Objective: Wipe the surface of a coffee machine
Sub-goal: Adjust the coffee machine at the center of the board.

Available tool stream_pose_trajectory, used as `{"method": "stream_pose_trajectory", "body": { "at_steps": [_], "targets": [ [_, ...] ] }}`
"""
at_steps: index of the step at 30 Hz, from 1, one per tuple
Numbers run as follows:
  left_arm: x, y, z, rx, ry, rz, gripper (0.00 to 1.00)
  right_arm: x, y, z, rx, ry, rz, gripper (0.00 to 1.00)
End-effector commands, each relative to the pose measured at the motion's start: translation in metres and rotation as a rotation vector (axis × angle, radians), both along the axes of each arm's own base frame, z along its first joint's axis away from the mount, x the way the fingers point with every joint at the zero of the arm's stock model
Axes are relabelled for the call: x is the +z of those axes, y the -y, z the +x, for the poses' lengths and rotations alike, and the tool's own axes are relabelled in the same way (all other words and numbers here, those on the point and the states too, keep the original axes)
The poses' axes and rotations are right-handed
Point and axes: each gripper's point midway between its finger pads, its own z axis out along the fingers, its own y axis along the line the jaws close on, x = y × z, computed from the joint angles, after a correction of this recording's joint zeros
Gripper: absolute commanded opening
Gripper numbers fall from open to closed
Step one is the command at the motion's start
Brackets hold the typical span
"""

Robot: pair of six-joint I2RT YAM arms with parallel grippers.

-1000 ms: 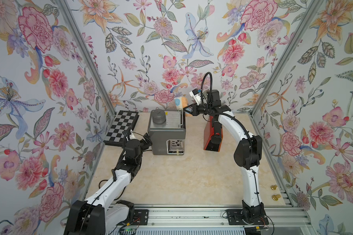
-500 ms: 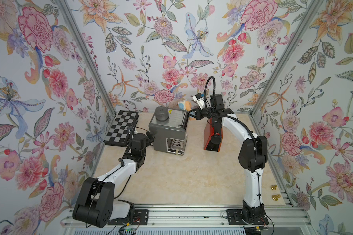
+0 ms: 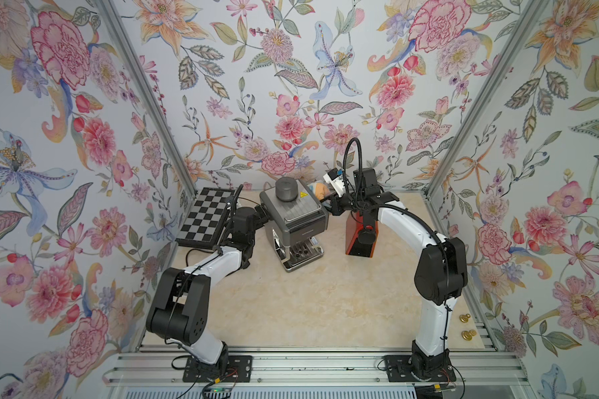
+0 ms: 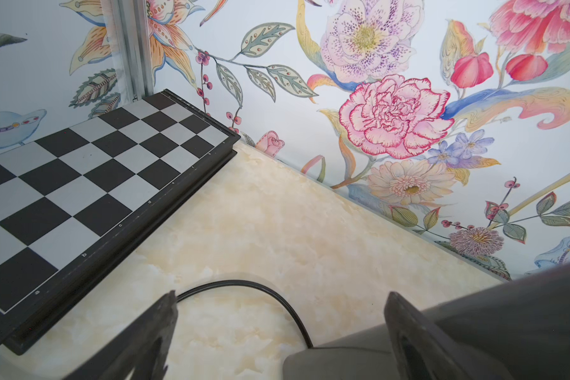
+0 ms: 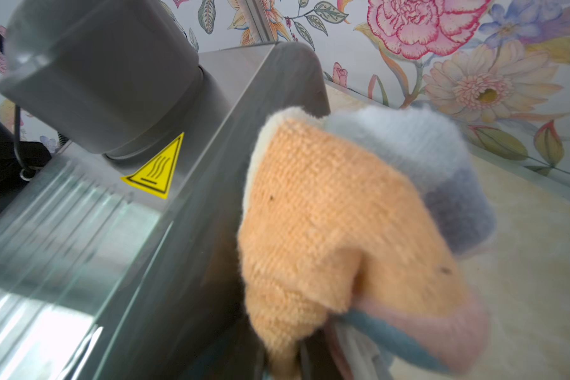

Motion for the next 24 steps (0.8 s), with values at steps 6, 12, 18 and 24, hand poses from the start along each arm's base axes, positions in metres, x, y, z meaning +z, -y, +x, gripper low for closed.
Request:
{"method": "stream_pose_trajectory", "body": {
  "at_steps": [6,12,18,24],
  "targets": [
    [0.033,0.075,0.015,-0.275,0.114,-0.132,0.99,0.003,-0.083,-0.115,0.315,-0.134,0.081,0.00],
    [0.032,0.071,0.027,-0.291,0.119,-0.159,0.99,-0.001,-0.083,-0.114,0.231,-0.183,0.066,0.00],
    [0.037,0.071,0.042,-0.296,0.132,-0.168,0.99,0.003,-0.077,-0.111,0.184,-0.193,0.064,0.00],
    [0.044,0.064,0.059,-0.292,0.140,-0.169,0.99,0.005,-0.086,-0.112,0.199,-0.202,0.073,0.00]
  ]
}}
